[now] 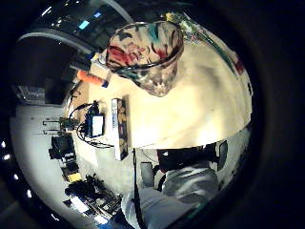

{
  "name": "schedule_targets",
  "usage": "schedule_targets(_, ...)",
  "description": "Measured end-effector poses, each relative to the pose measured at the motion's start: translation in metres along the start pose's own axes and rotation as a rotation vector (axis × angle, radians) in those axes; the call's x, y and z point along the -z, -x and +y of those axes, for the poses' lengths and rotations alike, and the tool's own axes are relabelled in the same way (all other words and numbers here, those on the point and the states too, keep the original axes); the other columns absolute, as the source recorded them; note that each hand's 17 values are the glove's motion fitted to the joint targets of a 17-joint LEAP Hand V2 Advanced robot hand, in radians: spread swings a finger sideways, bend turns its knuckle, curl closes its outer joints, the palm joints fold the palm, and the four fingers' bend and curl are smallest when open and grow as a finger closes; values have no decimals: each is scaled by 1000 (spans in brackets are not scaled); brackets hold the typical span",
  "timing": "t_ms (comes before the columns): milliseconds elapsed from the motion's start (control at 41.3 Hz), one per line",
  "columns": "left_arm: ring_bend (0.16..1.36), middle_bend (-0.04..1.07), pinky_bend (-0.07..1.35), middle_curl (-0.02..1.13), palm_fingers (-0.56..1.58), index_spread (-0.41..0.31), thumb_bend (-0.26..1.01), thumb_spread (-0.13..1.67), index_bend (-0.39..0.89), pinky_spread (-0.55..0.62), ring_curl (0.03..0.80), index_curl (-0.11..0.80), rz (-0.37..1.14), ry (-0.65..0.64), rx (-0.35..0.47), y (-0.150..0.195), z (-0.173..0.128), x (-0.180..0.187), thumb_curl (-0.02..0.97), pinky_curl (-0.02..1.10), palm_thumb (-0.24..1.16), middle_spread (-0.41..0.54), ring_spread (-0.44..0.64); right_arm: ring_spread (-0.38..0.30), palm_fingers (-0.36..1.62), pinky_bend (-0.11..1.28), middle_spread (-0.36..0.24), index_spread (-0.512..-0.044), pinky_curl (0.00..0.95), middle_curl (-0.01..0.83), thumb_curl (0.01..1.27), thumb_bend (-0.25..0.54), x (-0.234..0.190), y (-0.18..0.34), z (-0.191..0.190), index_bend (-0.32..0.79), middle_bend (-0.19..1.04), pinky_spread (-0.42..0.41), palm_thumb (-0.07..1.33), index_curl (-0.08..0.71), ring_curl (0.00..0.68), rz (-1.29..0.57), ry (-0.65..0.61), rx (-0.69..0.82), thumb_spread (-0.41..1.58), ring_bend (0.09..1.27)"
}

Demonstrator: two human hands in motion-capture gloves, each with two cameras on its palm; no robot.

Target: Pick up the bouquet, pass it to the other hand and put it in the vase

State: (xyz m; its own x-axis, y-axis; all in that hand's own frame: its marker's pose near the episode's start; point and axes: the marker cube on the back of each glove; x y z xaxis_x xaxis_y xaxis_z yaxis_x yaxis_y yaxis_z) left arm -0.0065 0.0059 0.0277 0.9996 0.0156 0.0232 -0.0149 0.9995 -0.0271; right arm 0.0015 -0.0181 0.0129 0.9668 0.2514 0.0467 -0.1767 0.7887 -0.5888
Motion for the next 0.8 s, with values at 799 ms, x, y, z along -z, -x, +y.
schedule_targets(799, 389, 152, 244, 203, 225, -54, -12, 1289, 363, 382, 222, 417, -15, 5, -65, -22, -6, -45, 278, 315, 312, 252, 418, 26, 406, 820, 81, -176, 379, 371, 278, -26, -47, -9, -195, 28, 323, 141, 242, 14, 372, -96, -494, -138, 1019, 807)
